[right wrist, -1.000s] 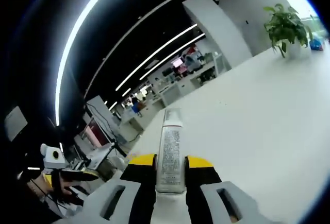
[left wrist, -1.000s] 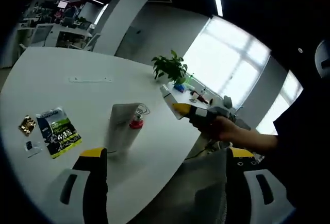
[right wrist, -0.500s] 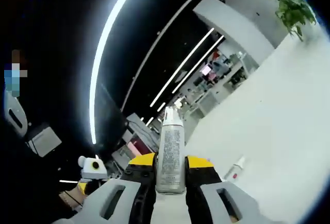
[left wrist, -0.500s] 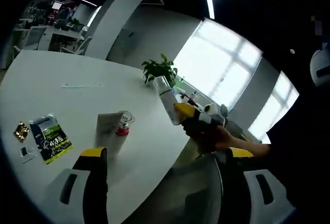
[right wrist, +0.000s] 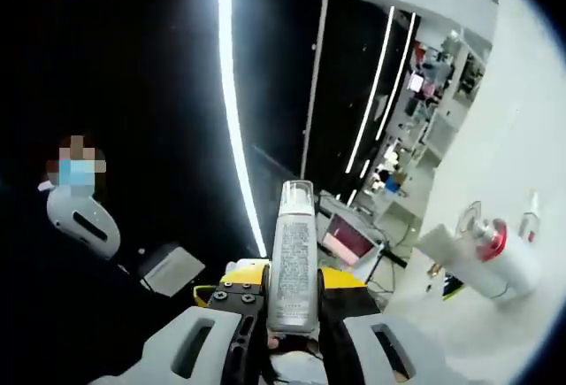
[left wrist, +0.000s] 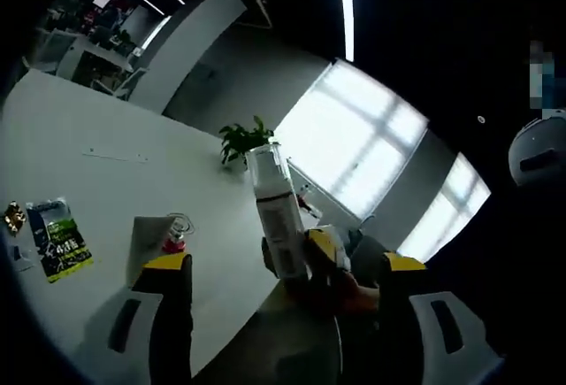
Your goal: Arrange the skincare products in the storage area until every visible bottle or jar stands upright without overlapping.
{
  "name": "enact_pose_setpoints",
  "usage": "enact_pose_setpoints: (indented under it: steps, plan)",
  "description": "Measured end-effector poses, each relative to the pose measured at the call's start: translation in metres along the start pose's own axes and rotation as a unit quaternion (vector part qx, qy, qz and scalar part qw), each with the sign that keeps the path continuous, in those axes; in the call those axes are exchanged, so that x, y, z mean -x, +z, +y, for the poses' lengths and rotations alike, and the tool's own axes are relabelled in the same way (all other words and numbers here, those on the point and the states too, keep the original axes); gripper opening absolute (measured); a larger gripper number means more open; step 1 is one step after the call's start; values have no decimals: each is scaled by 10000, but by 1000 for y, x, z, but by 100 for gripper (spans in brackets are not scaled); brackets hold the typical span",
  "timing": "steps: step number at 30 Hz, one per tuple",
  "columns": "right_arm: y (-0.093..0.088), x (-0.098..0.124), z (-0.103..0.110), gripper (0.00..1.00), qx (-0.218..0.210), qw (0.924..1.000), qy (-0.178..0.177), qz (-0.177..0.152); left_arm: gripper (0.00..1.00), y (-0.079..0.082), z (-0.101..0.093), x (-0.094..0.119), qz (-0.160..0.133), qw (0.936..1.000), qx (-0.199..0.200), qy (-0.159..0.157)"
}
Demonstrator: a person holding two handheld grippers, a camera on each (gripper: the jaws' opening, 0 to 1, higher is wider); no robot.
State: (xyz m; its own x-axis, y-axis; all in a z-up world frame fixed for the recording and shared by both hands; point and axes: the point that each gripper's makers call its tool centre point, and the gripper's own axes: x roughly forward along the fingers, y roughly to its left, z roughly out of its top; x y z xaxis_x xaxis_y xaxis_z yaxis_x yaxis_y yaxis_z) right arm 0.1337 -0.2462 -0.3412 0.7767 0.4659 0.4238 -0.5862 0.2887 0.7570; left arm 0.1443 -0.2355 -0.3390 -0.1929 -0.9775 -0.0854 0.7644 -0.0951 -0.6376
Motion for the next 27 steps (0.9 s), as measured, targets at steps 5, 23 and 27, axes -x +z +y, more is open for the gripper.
enact_pose_setpoints:
  steps: [5,23,27]
  plan:
    - [-14,-10,12,11,-56,9994,294,198,72,16,-23,-1,-290,9992,96,-261]
    - [-18,-19,26,11,-32,9977,531,427,18,32,-21,-1,-463,9981,-359,213]
    - [-15,-21,21,11,121,9983,296,497,19,37,-14,1,-434,9964,-575,448]
